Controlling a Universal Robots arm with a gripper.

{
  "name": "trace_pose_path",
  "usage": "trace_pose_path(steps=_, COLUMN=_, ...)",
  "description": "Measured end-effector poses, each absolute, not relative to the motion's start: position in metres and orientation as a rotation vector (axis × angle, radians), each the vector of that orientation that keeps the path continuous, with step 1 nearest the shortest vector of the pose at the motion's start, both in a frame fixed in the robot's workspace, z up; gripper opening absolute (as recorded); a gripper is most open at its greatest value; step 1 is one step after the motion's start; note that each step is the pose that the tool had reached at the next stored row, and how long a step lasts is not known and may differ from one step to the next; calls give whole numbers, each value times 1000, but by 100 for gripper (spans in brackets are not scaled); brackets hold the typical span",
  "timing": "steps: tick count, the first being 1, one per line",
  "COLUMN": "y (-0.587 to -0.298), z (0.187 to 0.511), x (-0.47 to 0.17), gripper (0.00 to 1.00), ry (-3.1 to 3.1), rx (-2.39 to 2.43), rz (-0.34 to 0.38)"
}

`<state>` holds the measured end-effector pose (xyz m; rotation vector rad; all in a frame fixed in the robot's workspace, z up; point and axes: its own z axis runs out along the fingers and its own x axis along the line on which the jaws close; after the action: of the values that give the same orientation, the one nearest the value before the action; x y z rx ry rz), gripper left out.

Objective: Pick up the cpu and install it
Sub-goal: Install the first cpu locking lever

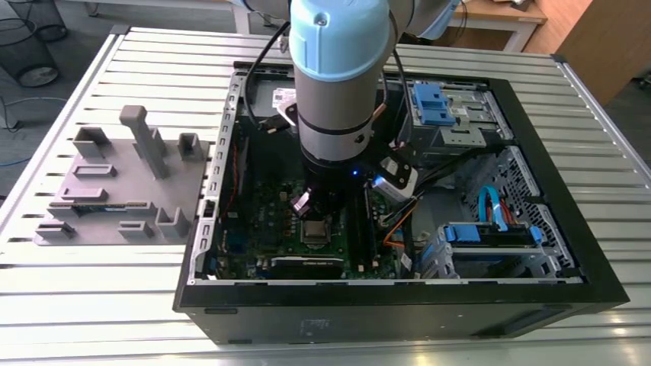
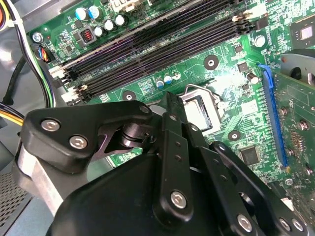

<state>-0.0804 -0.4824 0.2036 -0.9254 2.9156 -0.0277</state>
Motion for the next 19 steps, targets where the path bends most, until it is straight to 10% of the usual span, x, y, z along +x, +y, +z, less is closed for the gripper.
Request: trace_pose_path(steps=19, y=-498, z=203, x=-76, gripper=11, ry=2909, rx=-914, rz=23)
